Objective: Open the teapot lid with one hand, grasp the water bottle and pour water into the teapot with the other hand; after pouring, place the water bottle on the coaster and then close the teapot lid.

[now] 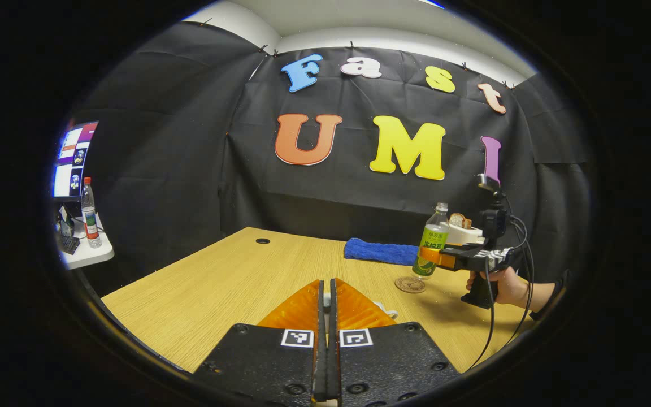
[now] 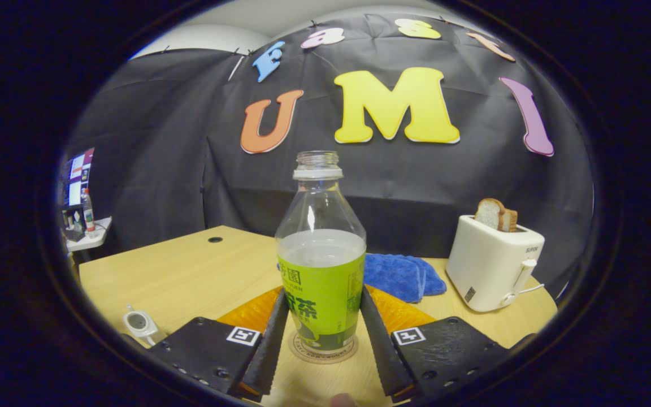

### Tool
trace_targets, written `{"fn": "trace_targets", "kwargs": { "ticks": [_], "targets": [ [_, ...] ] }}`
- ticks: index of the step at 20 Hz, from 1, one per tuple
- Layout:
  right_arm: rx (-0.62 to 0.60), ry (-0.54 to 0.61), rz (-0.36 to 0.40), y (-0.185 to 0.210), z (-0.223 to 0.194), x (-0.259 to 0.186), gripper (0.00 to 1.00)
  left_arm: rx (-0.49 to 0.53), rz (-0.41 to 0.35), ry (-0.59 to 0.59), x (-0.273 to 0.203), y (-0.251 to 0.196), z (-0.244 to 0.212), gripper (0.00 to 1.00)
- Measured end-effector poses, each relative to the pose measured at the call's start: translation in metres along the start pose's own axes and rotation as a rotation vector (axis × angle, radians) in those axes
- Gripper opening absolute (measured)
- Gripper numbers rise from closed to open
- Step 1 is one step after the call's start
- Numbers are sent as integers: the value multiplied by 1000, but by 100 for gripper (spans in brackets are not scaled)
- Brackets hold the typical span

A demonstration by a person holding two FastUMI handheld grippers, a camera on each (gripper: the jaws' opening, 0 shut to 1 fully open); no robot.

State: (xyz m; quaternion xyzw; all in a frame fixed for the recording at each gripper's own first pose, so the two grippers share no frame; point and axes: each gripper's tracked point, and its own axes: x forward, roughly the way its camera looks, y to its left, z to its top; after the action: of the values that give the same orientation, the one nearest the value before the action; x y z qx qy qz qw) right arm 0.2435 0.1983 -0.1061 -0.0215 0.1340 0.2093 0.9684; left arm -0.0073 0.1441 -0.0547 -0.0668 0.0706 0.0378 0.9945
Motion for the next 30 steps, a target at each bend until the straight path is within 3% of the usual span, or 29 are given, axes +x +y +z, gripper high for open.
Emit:
{"fn": "trace_targets", "kwargs": {
  "ticks": [6, 15, 17, 18, 24, 30],
  "targets": [
    [21, 34, 1, 4, -22, 20, 70, -4, 9, 14, 2, 5, -5, 3],
    [20, 39, -17, 5, -23, 20, 74, 1, 8, 9, 1, 4, -3, 3],
    [26, 31, -16, 8, -18, 16, 82, 1, 5, 4, 1, 3, -2, 3],
    [34, 24, -19, 6, -16, 12, 98, 2, 4, 3, 0, 3, -1, 3],
    [73, -44, -26, 0, 4, -58, 98, 8, -12, -1, 3, -8, -2, 2],
    [61, -70, -178, -44, -15, -154, 98, 50, -62, 5, 16, -42, -12, 3]
  ]
}}
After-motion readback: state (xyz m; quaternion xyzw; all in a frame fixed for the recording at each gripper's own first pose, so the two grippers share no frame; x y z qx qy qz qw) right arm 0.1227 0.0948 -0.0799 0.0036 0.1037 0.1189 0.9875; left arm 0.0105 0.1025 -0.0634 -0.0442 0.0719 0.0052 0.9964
